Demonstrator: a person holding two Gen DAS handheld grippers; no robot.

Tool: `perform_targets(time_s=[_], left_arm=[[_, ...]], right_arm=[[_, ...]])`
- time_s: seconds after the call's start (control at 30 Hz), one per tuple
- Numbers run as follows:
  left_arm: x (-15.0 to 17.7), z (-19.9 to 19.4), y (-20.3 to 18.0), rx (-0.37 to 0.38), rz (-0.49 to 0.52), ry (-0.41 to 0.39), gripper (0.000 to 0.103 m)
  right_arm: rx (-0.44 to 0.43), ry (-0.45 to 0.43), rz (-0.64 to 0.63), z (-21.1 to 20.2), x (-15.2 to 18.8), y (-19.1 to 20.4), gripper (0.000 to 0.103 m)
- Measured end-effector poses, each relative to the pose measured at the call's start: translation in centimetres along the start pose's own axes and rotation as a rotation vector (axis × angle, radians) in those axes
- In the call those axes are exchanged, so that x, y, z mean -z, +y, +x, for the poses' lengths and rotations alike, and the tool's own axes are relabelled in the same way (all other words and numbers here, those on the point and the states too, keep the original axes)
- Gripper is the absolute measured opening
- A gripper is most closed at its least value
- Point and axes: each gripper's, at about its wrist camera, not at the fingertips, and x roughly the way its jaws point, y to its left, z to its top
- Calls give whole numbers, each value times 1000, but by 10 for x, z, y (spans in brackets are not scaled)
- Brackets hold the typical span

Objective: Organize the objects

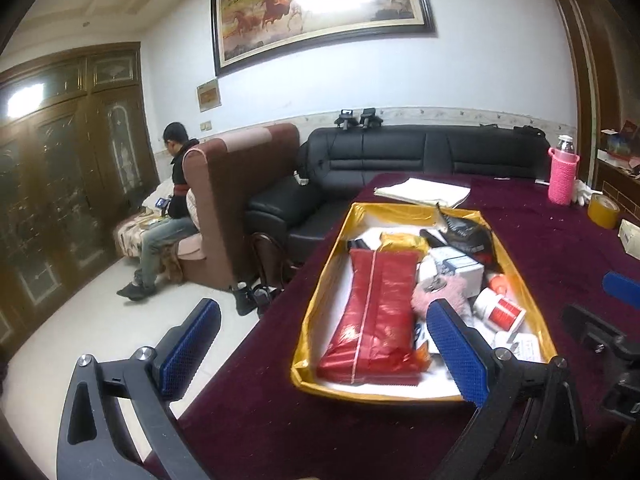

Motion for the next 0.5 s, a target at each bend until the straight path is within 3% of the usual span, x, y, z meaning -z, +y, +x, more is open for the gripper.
perform_targets(time_s=[0.2, 0.5], left_arm=[[5, 0, 1, 12, 8, 5, 102], [7, -6, -1, 23, 15, 12, 102]], right_arm=[[-26, 7, 8, 0, 5, 4, 102], [-10, -4, -4, -5, 8, 8, 103]])
